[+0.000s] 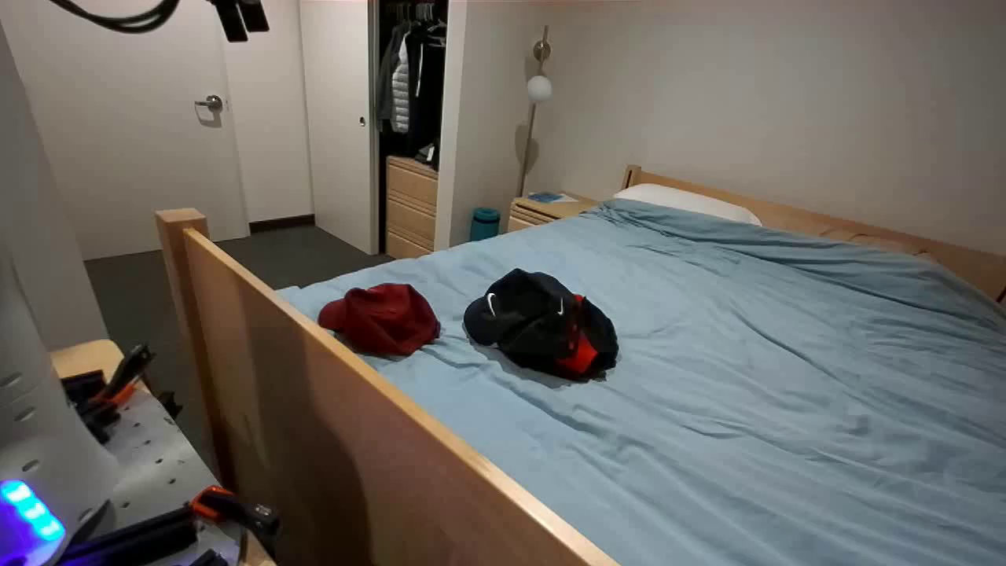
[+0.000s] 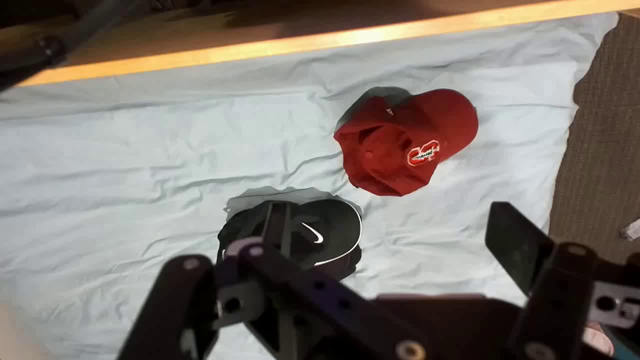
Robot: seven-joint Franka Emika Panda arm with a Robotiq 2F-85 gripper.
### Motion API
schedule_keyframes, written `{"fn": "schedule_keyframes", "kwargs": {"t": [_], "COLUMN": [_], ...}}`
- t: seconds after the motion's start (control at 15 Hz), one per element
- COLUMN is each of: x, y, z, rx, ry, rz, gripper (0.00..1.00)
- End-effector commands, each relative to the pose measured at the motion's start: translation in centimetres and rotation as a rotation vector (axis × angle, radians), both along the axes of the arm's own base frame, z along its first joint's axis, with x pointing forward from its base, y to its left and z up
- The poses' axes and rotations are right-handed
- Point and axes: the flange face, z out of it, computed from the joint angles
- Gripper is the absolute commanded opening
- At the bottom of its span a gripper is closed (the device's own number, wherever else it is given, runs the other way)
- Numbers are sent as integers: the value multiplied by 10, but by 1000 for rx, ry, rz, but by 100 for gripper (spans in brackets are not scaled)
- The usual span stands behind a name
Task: Move the red hat and put it on top of other hats
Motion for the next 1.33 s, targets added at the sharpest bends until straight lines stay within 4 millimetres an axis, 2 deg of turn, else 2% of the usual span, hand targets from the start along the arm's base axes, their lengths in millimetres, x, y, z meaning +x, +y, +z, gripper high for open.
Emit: {"fn": "schedule_keyframes", "kwargs": {"t": [0.0, 0.2, 0.4, 0.6, 0.8, 0.87, 1.0, 1.07, 1.13, 1.27], "x": [0, 16, 31, 41, 45, 59, 62, 66, 57, 64], "y": [0, -2, 5, 15, 25, 38, 52, 55, 49, 55], "z": [1, -27, -65, -116, -165, -168, -190, -193, -178, -189], "rx": [0, 60, 126, 156, 75, 70, 93, 114, 97, 115], "ry": [1, -24, -81, -130, -189, -199, -214, -228, -218, -212], "rz": [0, -11, -66, -98, -77, -65, -40, -39, -35, -30], "gripper": [100, 100, 100, 100, 100, 100, 100, 100, 100, 100]}}
